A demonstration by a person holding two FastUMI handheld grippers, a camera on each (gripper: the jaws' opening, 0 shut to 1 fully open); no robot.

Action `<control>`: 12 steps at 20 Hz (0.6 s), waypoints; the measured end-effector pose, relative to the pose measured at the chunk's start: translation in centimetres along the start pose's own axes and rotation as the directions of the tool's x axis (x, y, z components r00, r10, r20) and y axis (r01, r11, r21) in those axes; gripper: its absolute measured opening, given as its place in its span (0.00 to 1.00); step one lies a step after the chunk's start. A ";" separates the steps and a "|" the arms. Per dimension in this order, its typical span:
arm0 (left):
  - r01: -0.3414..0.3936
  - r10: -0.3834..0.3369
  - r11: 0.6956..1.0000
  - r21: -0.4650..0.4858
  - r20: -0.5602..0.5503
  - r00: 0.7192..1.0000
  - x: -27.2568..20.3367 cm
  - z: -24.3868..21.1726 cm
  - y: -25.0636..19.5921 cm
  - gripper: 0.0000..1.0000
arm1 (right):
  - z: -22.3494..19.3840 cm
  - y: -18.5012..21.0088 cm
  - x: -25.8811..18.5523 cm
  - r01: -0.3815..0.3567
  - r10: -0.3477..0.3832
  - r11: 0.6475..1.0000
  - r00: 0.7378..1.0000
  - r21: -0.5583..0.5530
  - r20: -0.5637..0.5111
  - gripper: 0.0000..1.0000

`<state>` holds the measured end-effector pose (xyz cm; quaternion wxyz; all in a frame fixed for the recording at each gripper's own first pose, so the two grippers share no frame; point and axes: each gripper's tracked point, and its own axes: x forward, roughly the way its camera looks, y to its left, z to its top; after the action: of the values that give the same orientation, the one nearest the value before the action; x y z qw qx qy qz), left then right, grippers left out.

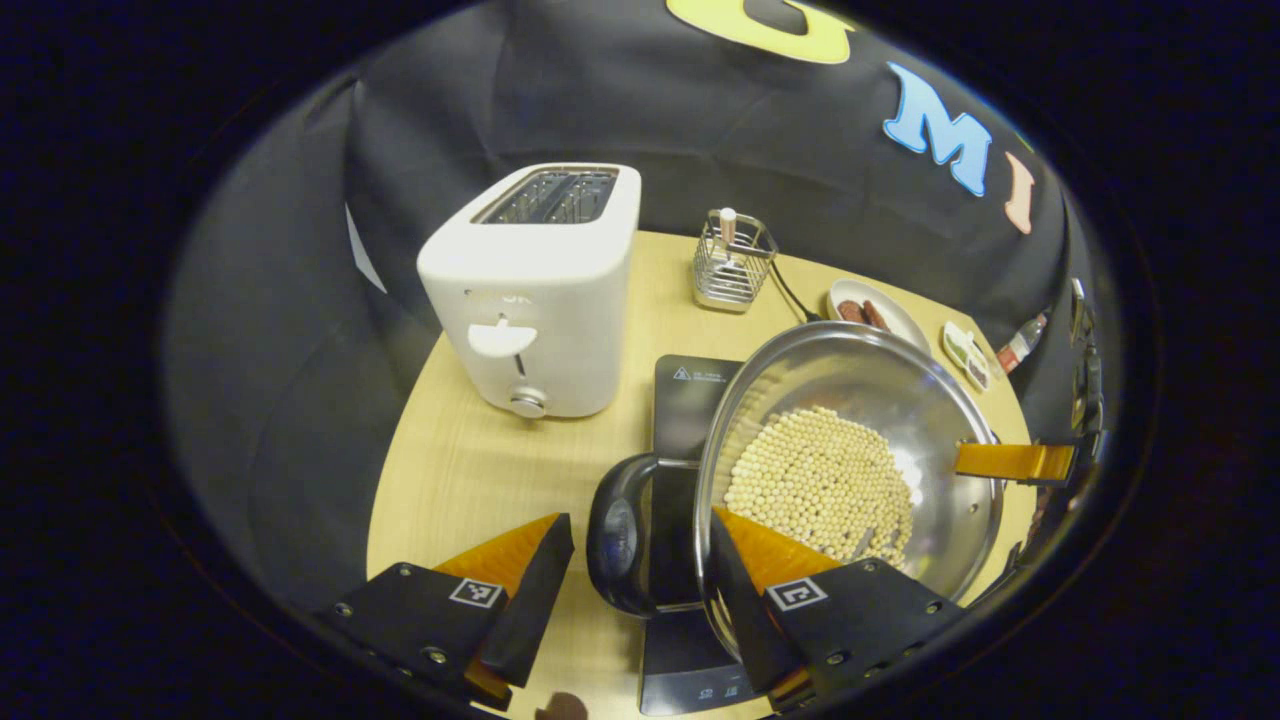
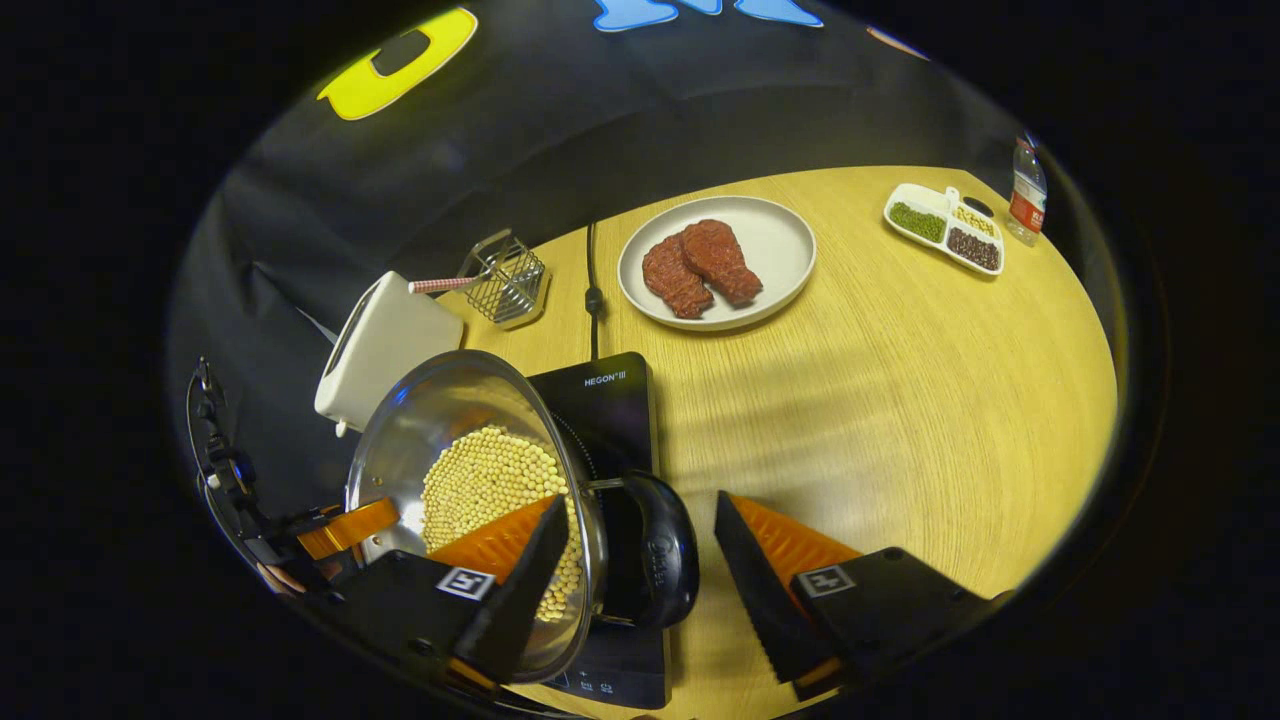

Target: First push the handle of the pot to place it horizontally, then grasp the pot with both hands and set it on the induction cooktop.

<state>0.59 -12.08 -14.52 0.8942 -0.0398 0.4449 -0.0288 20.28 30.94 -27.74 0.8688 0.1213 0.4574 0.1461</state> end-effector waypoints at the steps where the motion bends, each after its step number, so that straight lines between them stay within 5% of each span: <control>1: -0.008 0.008 1.000 0.001 0.018 1.000 -0.6 0.4 -0.1 0.80 | 0.0 -0.4 -0.6 0.005 -0.005 1.000 1.000 -0.007 0.010 0.93; 3: -0.003 0.003 1.000 -0.002 0.049 0.999 -1.9 0.8 -0.8 0.80 | 0.2 -0.9 -2.2 -0.006 0.006 1.000 1.000 -0.016 0.028 0.99; 6: -0.019 0.020 1.000 -0.007 0.114 0.993 -4.9 1.6 -2.1 0.80 | 0.3 -2.5 -5.4 -0.009 0.010 1.000 0.999 -0.027 0.044 0.94; 12: -0.046 0.053 0.998 -0.030 0.294 0.954 -12.3 4.0 -6.2 0.81 | 2.0 -7.8 -12.4 0.006 0.001 0.999 0.984 -0.041 0.178 0.98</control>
<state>-3.70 -17.04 -1.75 0.9504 -0.0429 0.3080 0.0050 16.37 19.02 -19.91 0.9087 0.1153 0.3748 0.1431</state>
